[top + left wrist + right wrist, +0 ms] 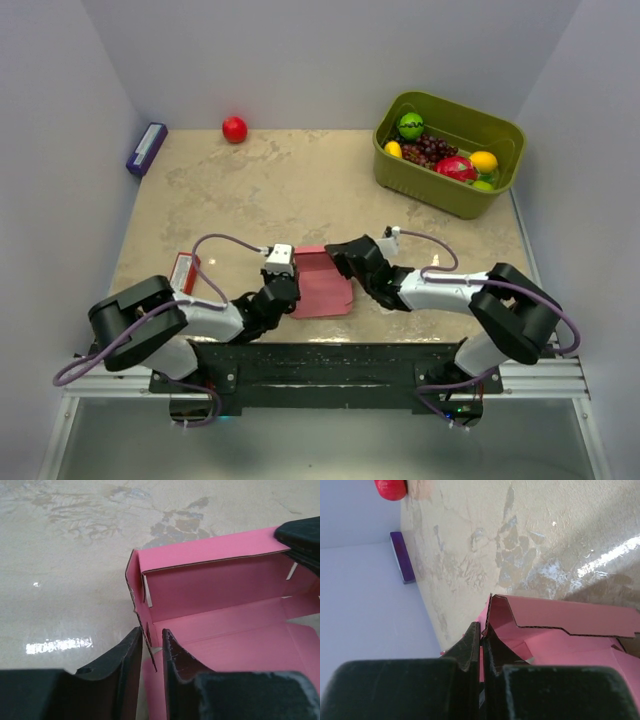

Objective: Fold the paper box

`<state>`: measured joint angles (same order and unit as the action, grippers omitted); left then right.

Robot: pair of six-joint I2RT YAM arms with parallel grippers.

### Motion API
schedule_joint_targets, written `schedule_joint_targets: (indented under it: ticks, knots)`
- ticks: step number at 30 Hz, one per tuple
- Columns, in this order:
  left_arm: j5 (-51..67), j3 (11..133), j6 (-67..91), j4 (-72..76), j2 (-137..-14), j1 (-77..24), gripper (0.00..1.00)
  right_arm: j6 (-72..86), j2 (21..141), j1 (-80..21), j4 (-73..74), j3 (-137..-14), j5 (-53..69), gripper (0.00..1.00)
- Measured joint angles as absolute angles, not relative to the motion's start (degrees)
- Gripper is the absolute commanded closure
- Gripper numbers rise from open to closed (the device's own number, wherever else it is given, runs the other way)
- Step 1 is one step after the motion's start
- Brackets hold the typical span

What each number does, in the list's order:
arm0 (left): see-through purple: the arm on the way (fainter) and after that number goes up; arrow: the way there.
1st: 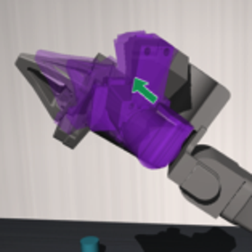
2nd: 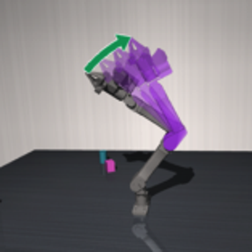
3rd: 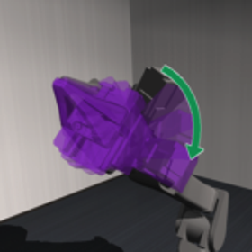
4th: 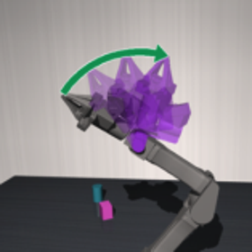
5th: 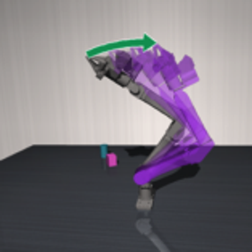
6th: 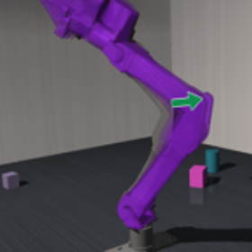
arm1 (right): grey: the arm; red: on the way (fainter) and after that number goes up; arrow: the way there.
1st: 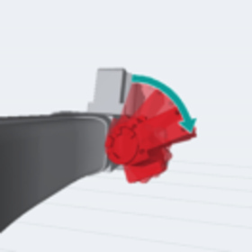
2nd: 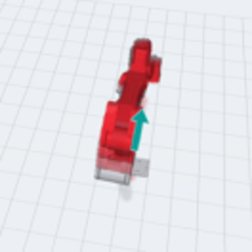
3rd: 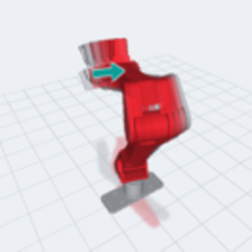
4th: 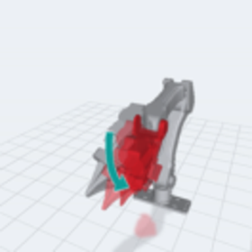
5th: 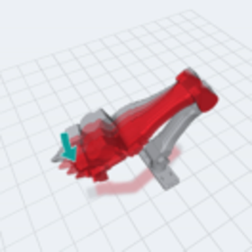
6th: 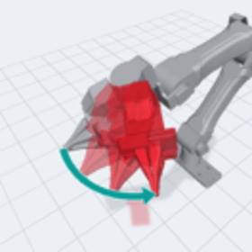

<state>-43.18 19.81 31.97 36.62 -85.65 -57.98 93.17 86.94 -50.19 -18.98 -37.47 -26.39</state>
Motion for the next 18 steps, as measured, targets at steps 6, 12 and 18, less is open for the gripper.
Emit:
schedule_joint_targets:
  ticks: [6,12,18]
  knots:
    - [-35.38,14.26,28.69,38.52,-76.62,-58.33,0.37,93.71,86.91,-50.24,-22.04,-34.92,-26.39,1.00]
    - [-25.89,9.43,26.76,39.33,-66.78,-58.30,0.28,93.41,85.60,-50.24,-25.87,-31.24,-26.46,1.00]
    - [-14.81,8.03,26.48,34.89,-54.22,-53.67,0.28,91.44,83.46,-50.28,-29.71,-27.90,-27.07,1.00]
